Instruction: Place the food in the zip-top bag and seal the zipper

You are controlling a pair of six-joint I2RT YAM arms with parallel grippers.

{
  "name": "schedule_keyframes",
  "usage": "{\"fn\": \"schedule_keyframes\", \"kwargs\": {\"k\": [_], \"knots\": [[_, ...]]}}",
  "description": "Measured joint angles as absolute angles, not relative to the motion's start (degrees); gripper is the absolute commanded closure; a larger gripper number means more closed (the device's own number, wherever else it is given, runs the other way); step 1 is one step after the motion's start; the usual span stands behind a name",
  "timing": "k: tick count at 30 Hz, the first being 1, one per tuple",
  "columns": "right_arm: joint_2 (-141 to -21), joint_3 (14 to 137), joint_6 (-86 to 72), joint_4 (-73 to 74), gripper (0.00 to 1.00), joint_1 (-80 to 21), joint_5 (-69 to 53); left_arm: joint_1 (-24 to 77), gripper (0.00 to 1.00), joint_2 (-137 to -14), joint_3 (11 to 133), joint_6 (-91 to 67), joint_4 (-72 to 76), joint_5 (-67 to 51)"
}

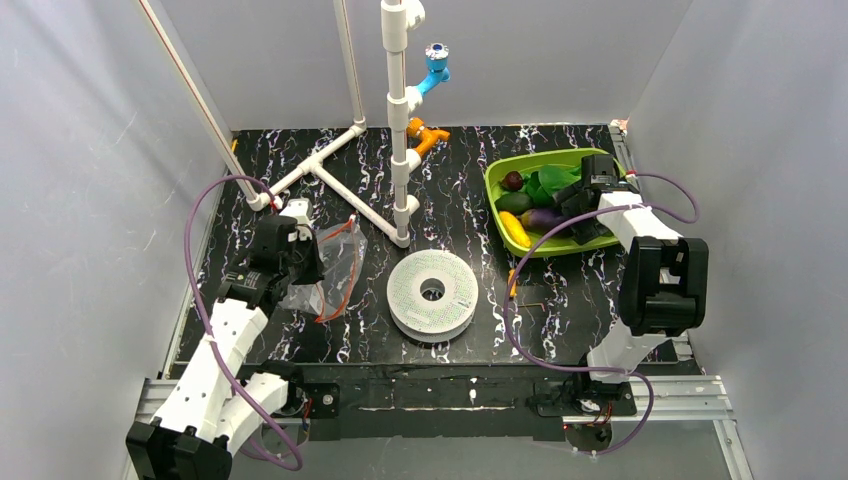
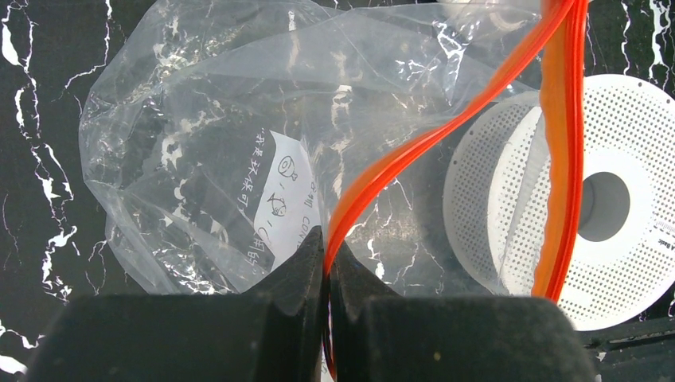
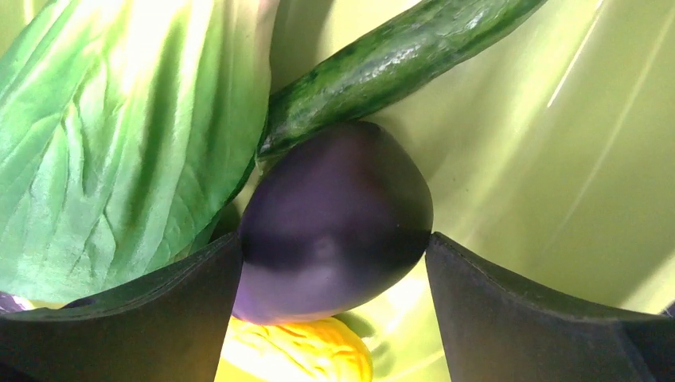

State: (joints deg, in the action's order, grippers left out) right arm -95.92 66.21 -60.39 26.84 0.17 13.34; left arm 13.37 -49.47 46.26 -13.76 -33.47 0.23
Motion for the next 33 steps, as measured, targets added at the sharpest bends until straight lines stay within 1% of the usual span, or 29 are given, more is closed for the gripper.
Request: {"fn": "schedule_keyframes", "kwargs": {"k": [2, 5, 11, 14, 18, 20, 22, 23, 25, 27, 31, 33], "knots": [[-96.6, 66.3, -60.9, 25.9, 0.13, 0.8, 12.6, 13.4, 1.0, -49.8, 46.3, -13.8, -33.5, 0.2], [-96.8, 66.3, -61.3, 25.3, 0.17, 1.1, 12.1, 13.4, 1.0, -49.9, 46.3, -13.8, -33.5, 0.2], [-96.8, 66.3, -61.5, 25.2, 0.3, 1.2, 11.9, 13.4, 1.0, -49.9, 46.3, -13.8, -33.5, 0.3], [-96.8, 66.3, -61.6, 25.1, 0.37, 1.3, 11.5, 13.4, 1.0, -50.2, 46.3, -13.8, -33.5, 0.3], [-96.7, 66.3, -61.5, 25.0, 0.49, 1.4, 11.4, 13.4, 1.0, -50.3, 46.3, -13.8, -33.5, 0.3], [-96.5, 66.2, -61.5, 25.0, 0.61, 1.4, 11.4, 13.4, 1.0, -50.4, 46.3, -13.8, -33.5, 0.3], [-96.0, 66.1, -61.5, 25.0, 0.69, 1.4, 11.4, 13.4, 1.0, -50.6, 46.3, -13.8, -33.5, 0.3], [-95.6, 66.0, -61.4, 25.0, 0.73, 1.4, 11.5, 13.4, 1.0, -50.6, 46.4, -13.8, -33.5, 0.3], [-94.2, 65.8, -61.0, 25.3, 0.77, 1.4, 11.6, 13.4, 1.0, -50.7, 46.4, -13.8, -33.5, 0.3], [-92.5, 65.7, -60.4, 25.6, 0.84, 1.4, 11.8, 13.4, 1.0, -50.8, 46.5, -13.8, -33.5, 0.3], [-87.9, 65.6, -58.9, 25.6, 0.86, 1.4, 13.0, 13.4, 1.0, -50.8, 46.5, -13.8, -33.5, 0.3], [-85.7, 65.5, -58.3, 25.5, 0.84, 1.4, 13.7, 13.4, 1.0, -50.8, 46.5, -13.8, -33.5, 0.3]]}}
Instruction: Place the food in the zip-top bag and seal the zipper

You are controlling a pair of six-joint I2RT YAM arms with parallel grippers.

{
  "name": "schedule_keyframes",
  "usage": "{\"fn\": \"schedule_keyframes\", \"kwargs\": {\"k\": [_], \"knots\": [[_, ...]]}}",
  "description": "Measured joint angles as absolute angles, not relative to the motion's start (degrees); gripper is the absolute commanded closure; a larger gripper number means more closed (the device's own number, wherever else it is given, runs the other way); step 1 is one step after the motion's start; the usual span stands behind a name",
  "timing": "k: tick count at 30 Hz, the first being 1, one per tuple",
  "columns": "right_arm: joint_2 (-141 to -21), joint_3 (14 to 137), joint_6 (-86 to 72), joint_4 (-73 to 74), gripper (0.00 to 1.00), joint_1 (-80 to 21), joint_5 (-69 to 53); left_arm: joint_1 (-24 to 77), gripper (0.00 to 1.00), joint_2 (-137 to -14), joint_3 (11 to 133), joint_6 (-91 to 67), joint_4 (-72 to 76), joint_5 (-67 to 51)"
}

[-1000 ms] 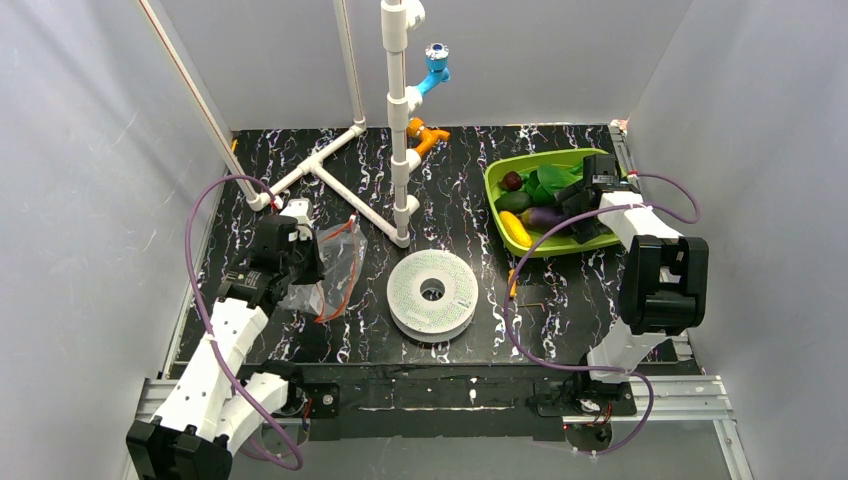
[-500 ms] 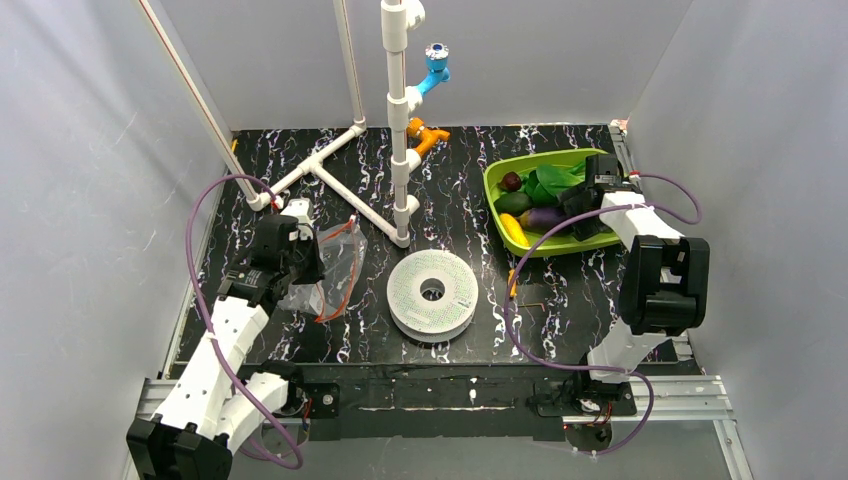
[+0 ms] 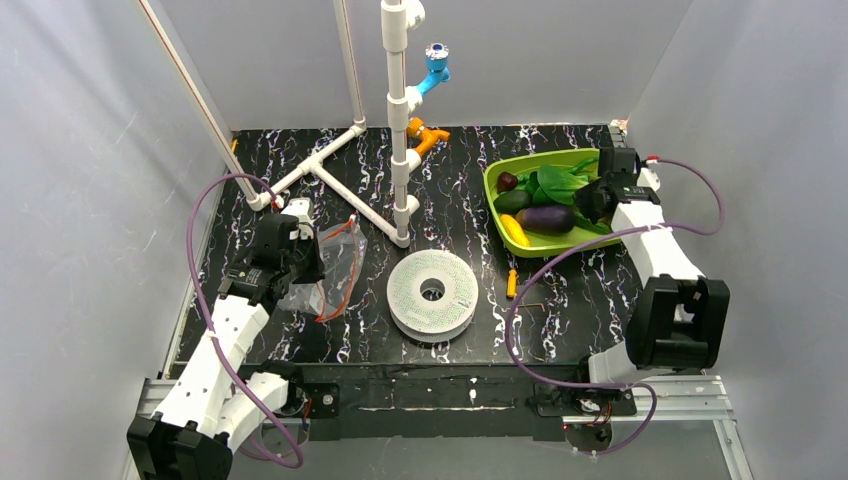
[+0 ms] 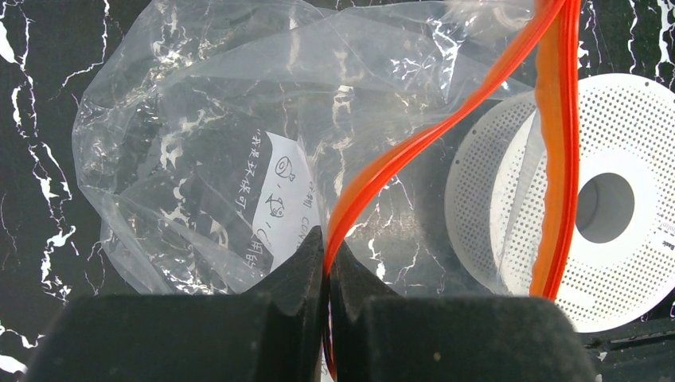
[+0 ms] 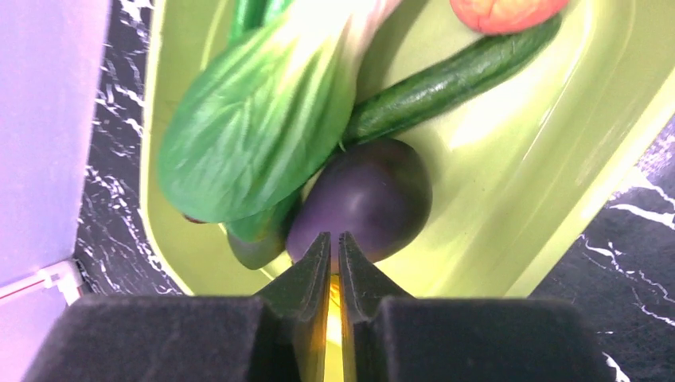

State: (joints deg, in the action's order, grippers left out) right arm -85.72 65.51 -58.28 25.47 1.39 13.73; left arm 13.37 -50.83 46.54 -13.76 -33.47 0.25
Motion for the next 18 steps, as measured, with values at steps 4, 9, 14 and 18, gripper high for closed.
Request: {"fn": "schedule_keyframes", "kwargs": {"k": [4, 9, 14, 18], "knots": [[-81.7, 64.8, -56.7, 24.9, 0.57, 1.4, 15.1, 13.4, 1.0, -50.9, 46.5, -13.8, -33.5, 0.2], [-82.1, 64.2, -57.7, 24.9, 0.29, 1.4, 13.4, 13.4, 1.0, -50.9, 46.5, -13.8, -33.5, 0.2], [-85.6, 62.0, -61.8, 25.1, 0.24, 1.4, 9.4, 13.4, 1.0, -50.9, 46.5, -13.8, -33.5, 0.2], [-89.7, 61.9, -66.4, 25.7, 0.23, 1.3, 6.4, 13.4, 1.0, -50.9, 46.5, -13.8, -33.5, 0.2]]}}
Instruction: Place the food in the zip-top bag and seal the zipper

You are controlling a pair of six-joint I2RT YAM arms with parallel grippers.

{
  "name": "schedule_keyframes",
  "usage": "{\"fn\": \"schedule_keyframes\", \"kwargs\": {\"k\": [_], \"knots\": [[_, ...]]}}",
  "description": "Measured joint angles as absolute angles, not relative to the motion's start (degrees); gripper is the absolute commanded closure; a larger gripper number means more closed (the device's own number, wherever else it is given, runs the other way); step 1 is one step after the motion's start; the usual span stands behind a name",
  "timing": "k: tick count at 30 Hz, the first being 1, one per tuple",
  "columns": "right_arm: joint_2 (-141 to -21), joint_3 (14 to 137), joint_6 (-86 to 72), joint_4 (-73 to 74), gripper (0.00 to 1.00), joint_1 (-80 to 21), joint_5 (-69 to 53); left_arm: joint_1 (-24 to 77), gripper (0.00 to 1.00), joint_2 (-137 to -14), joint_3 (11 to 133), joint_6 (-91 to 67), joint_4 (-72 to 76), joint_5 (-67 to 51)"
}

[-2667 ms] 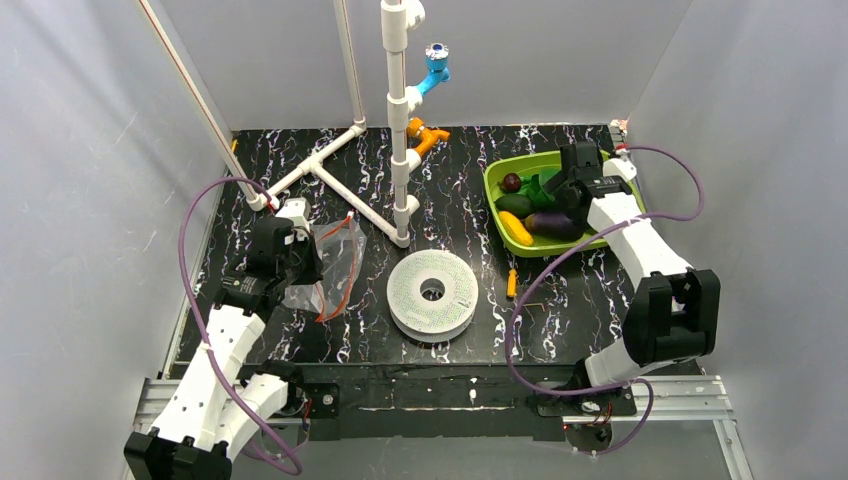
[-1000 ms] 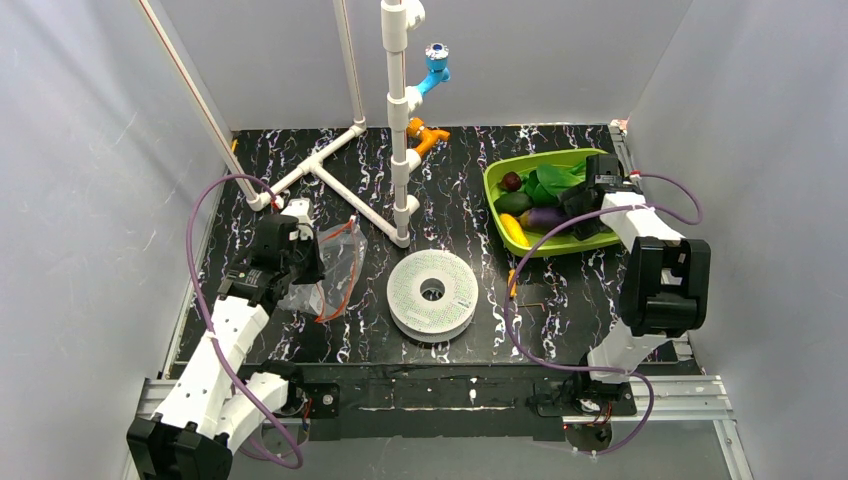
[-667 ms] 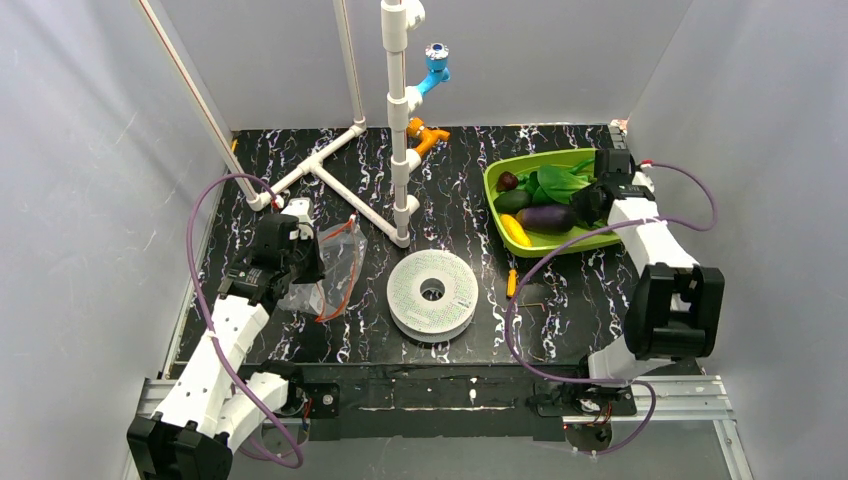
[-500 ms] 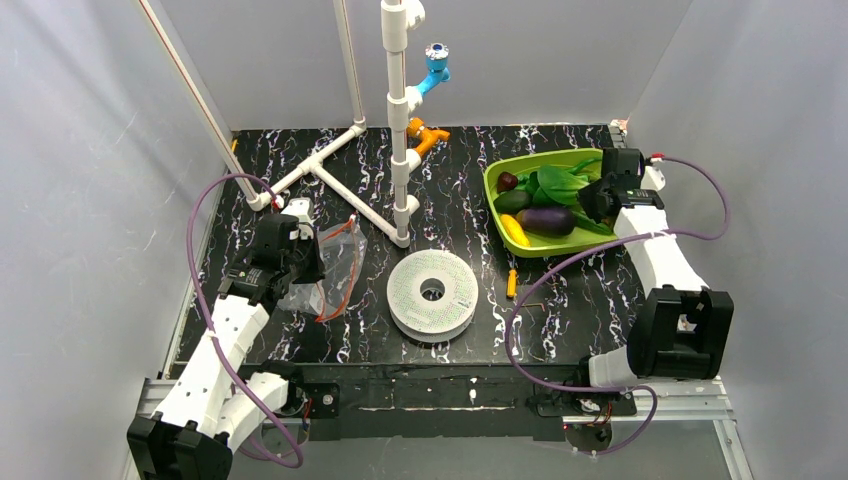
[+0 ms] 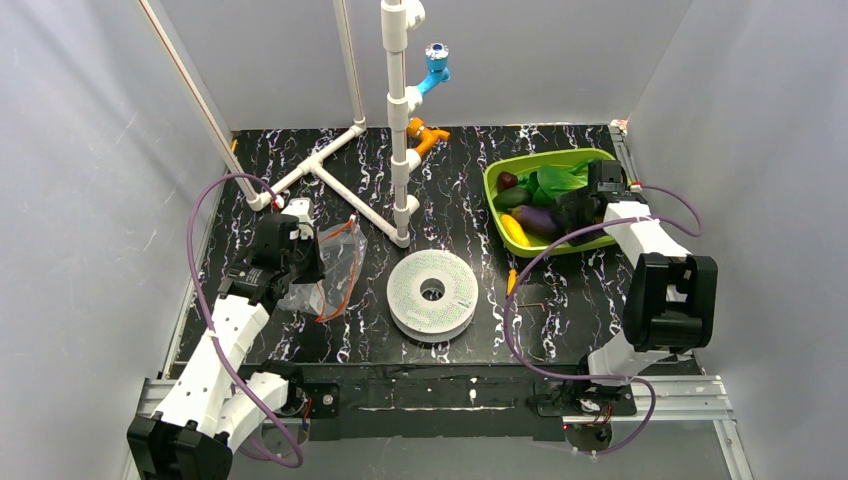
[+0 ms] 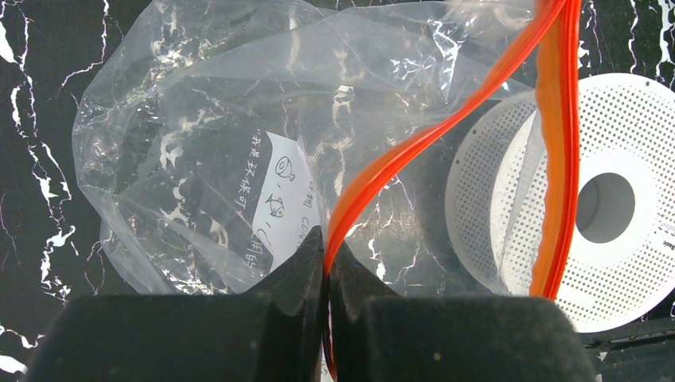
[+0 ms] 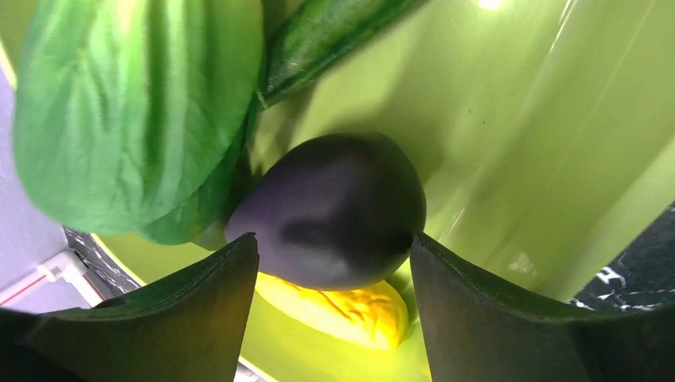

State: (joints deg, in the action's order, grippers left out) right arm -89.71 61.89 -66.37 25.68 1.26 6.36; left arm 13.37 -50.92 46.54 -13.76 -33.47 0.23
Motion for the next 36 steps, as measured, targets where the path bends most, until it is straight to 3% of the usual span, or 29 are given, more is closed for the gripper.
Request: {"fn": "schedule_keyframes", "kwargs": {"k": [17, 21, 36], "knots": [[-97.9, 68.4, -72.1, 30.6, 0.12, 0.5, 5.5, 13.4, 1.0, -50.9, 46.5, -13.8, -33.5, 0.2], [-97.9, 70.7, -71.6, 33.4, 0.06, -0.5, 7.5, 13.4, 1.0, -50.9, 46.5, -13.8, -33.5, 0.2], [-98.3, 70.3, -80.2, 34.7, 0.08, -2.8, 7.2, 13.4, 1.0, -50.9, 46.5, -13.8, -33.5, 0.2]]}}
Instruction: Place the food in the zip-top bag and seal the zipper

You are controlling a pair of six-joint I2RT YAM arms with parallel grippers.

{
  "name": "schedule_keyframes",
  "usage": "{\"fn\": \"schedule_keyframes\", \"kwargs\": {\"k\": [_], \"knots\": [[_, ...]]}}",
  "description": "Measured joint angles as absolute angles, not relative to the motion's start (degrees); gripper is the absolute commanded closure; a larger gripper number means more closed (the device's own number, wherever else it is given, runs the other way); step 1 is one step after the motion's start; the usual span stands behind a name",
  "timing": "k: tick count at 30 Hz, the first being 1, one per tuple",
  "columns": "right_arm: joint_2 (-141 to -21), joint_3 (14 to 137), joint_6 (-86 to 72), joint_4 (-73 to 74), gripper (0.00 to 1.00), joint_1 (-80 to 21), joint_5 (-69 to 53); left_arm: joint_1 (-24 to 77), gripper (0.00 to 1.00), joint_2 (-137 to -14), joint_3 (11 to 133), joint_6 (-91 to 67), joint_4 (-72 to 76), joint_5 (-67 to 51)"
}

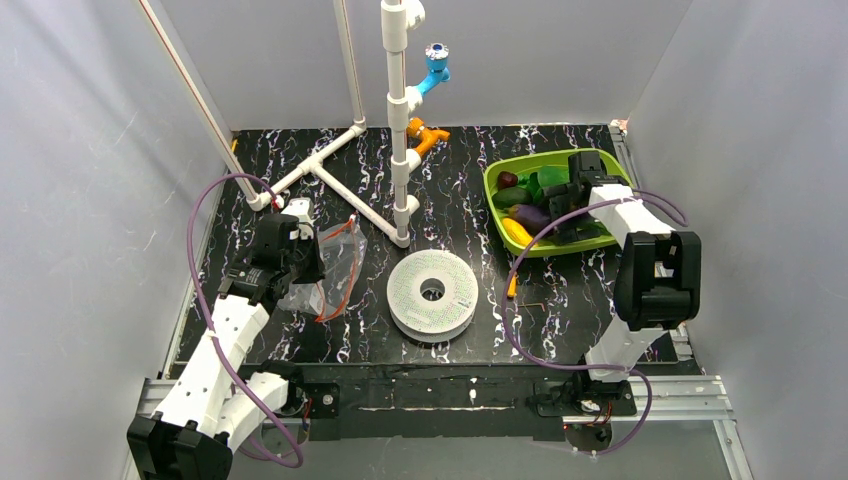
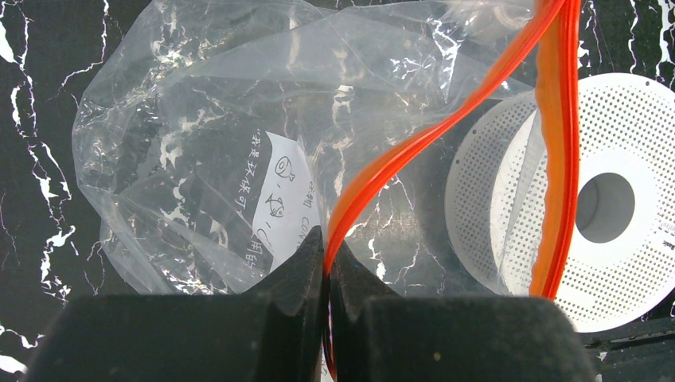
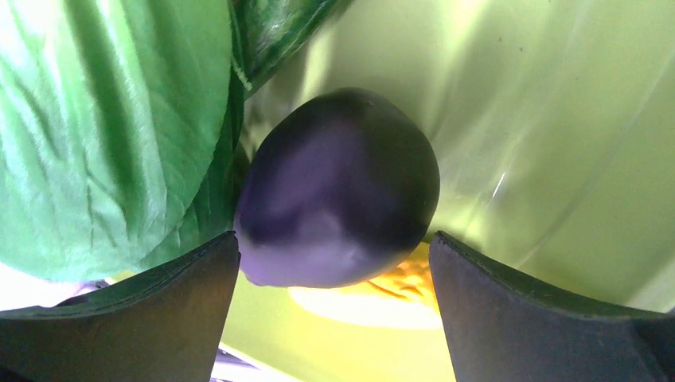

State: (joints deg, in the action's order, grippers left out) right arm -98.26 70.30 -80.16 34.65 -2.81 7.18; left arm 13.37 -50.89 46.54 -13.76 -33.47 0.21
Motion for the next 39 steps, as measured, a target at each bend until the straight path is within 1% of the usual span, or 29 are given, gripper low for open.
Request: {"fn": "schedule_keyframes", "kwargs": {"k": [4, 5, 6, 7, 8, 9, 12, 13, 14, 15, 18, 19, 22, 24, 28, 35, 39], "knots": [[-101.1, 71.5, -82.4, 34.4, 0.11, -2.8, 7.6, 13.4, 1.0, -50.9, 46.5, -13.8, -33.5, 0.2], [-101.5, 71.8, -82.8, 34.3, 0.14, -2.8, 7.8, 13.4, 1.0, -50.9, 46.5, -13.8, -33.5, 0.2], [-101.7, 71.9, -83.2, 34.3, 0.19, -2.8, 7.9, 13.4, 1.0, -50.9, 46.5, -13.8, -33.5, 0.2], [-101.7, 72.0, -83.7, 34.4, 0.28, -2.8, 8.3, 13.4, 1.0, -50.9, 46.5, -13.8, -33.5, 0.2], [-101.7, 72.0, -83.9, 34.4, 0.34, -2.8, 8.5, 13.4, 1.0, -50.9, 46.5, -13.8, -33.5, 0.2], [-101.7, 72.0, -84.3, 34.4, 0.37, -2.8, 8.8, 13.4, 1.0, -50.9, 46.5, -13.8, -33.5, 0.2], [-101.7, 72.0, -84.7, 34.4, 0.37, -2.9, 9.3, 13.4, 1.0, -50.9, 46.5, -13.8, -33.5, 0.2], [-101.7, 72.0, -84.6, 34.4, 0.39, -2.9, 9.5, 13.4, 1.0, -50.9, 46.5, -13.8, -33.5, 0.2], [-101.6, 72.0, -84.5, 34.4, 0.45, -2.9, 9.7, 13.4, 1.0, -50.9, 46.5, -13.8, -33.5, 0.2], [-101.4, 72.0, -84.4, 34.3, 0.54, -2.9, 10.1, 13.4, 1.0, -50.9, 46.5, -13.8, -33.5, 0.2], [-100.1, 71.6, -83.2, 34.4, 0.7, -2.9, 11.7, 13.4, 1.0, -50.9, 46.5, -13.8, -33.5, 0.2], [-99.4, 71.4, -82.6, 34.5, 0.73, -2.9, 12.2, 13.4, 1.0, -50.9, 46.5, -13.8, -33.5, 0.2], [-96.2, 71.4, -80.2, 34.5, 0.78, -2.9, 13.9, 13.4, 1.0, -50.9, 46.5, -13.8, -33.5, 0.2], [-93.4, 71.4, -78.7, 34.4, 0.83, -2.9, 14.9, 13.4, 1.0, -50.9, 46.5, -13.8, -33.5, 0.2], [-86.8, 70.6, -74.3, 32.8, 0.98, -3.3, 16.9, 13.4, 1.0, -50.9, 46.5, -13.8, -33.5, 0.2], [-74.7, 62.2, -62.6, 27.1, 0.99, -7.4, 19.8, 13.4, 1.0, -51.0, 46.6, -13.8, -33.5, 0.2], [-69.3, 55.8, -55.5, 24.3, 0.99, -14.9, 21.6, 13.4, 1.0, -51.0, 46.6, -13.8, -33.5, 0.2]]}}
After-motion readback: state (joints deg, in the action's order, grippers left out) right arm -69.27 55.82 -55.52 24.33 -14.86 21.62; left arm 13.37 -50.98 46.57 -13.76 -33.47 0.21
